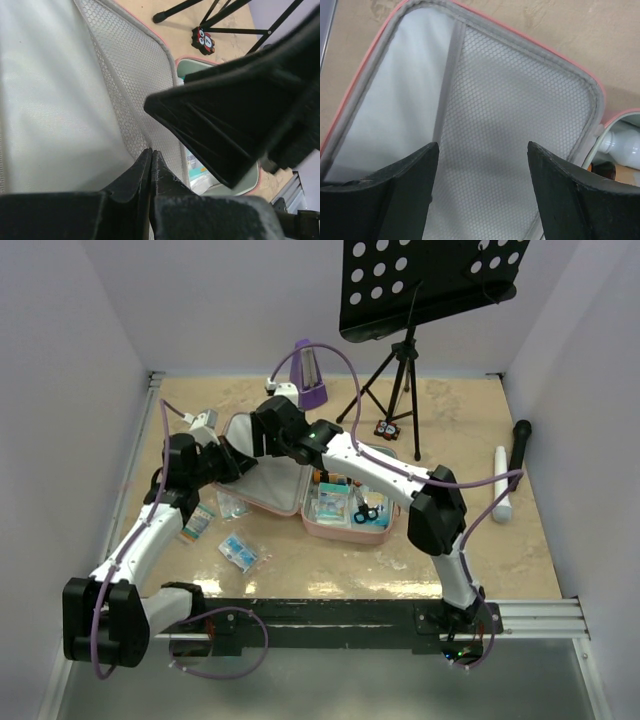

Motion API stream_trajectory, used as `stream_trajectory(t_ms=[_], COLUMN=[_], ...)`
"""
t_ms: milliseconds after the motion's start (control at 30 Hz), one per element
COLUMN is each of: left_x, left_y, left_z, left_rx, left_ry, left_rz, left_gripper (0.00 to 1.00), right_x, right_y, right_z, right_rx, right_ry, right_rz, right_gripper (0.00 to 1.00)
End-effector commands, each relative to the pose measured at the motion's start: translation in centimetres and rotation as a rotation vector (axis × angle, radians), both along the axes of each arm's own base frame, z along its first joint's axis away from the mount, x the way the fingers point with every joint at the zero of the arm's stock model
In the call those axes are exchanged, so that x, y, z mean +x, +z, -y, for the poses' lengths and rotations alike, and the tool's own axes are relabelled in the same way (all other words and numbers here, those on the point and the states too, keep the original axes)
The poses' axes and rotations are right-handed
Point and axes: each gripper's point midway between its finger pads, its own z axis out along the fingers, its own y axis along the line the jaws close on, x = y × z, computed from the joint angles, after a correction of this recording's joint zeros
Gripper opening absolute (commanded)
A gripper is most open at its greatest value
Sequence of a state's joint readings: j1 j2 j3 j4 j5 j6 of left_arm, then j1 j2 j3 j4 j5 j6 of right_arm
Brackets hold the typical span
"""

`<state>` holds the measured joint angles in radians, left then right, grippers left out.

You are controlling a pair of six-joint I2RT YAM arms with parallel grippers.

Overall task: Organize the medicine kit
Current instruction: Pick up the lid from the center of the board.

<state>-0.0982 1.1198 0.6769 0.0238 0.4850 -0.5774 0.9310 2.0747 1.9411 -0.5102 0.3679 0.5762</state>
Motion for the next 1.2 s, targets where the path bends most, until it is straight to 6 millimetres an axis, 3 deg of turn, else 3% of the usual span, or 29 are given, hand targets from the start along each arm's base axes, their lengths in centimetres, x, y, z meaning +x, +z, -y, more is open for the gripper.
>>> stream_trajectory(t_ms=[0, 267, 500, 733, 967, 1100, 1167], left_x=[0.2, -0.1, -0.4, -0.4, -0.4, -0.5, -0.4], left_y=[2.1, 1.8, 1.6, 2.6, 2.8, 2.9, 3.0], left_z=[0.7, 0.8, 0.9, 1.2, 1.3, 1.3, 1.0], left_rx=[0.028, 0.038, 0.037, 0.024, 0.024, 0.019, 0.023], left_ry=[-0.036, -0.042, -0.048, -0.058, -0.061, -0.056, -0.036], left_rz=[0.105, 0.108, 0.106, 0.131, 0.135, 0.131, 0.116], left_gripper=[0.03, 0.02, 0.02, 0.01, 0.01, 0.04, 0.12], right_x=[0.5, 0.7, 0.8, 0.8, 1.0, 1.0, 1.0], right_y=[2.3, 5.1, 3.9, 0.9, 0.4, 0.3, 0.3], right_z=[-0.9, -1.8, -2.7, -3.2, -3.2, -3.1, -3.0], right_rx=[0.042, 0.111, 0.095, 0.029, 0.018, 0.017, 0.017], right_ry=[0.022, 0.036, 0.072, 0.105, 0.105, 0.104, 0.099], right_rz=[0.018, 0.053, 0.035, -0.004, -0.003, -0.003, -0.001], right_gripper=[0.75, 0.75, 0.73, 0.65, 0.46, 0.21, 0.13])
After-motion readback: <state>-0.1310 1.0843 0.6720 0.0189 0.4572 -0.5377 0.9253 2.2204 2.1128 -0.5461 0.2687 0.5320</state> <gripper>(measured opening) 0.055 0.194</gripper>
